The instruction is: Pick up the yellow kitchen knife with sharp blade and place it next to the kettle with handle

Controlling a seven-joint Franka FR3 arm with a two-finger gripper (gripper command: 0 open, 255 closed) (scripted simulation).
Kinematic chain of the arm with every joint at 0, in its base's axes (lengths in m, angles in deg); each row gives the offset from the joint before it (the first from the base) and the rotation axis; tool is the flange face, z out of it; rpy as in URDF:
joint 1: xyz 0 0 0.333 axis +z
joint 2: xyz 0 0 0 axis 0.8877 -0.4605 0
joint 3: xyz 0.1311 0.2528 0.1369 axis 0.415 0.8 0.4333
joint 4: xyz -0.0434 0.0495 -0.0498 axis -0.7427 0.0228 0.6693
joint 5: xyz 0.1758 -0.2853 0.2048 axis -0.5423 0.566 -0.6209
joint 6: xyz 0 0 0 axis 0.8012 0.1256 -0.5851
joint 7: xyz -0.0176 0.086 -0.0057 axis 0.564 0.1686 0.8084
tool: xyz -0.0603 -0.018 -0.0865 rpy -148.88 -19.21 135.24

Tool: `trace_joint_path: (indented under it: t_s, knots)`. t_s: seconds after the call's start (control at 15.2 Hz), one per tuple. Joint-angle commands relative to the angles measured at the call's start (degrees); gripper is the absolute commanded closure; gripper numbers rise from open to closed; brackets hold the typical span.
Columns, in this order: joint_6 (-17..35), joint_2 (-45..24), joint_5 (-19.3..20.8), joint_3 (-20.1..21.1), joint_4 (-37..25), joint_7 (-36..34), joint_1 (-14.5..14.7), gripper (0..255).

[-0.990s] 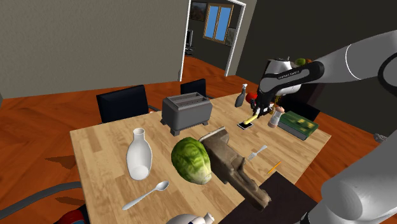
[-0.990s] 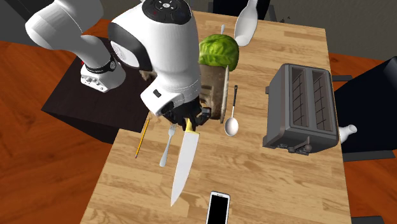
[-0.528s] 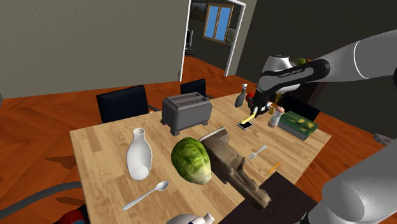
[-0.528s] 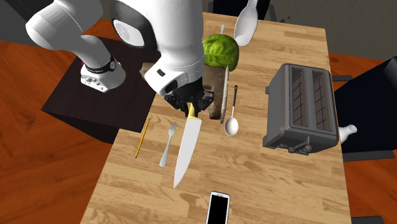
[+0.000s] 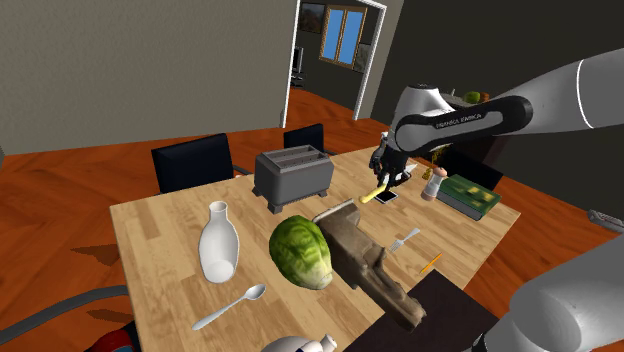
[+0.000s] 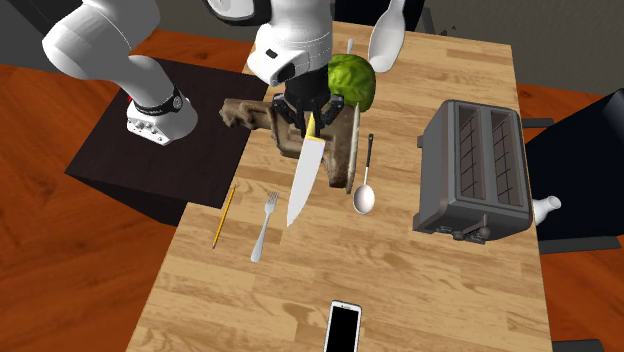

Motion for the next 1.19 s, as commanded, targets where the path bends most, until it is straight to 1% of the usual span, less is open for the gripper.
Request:
trace_joint_path:
  t_s: [0.0, 0.53, 0.79, 1.12]
  knots:
    - [-0.36, 1.01, -0.27, 1.82, 1.0, -2.91, 1.24, 255]
    - [-2.79, 2.35, -1.85, 9.64, 1.37, -14.41, 6.27, 255]
    - [-4.16, 1.47, -2.34, 13.65, -0.09, -20.39, 8.64, 255]
    - [-6.02, -1.15, -2.15, 18.73, -3.41, -28.15, 11.27, 255]
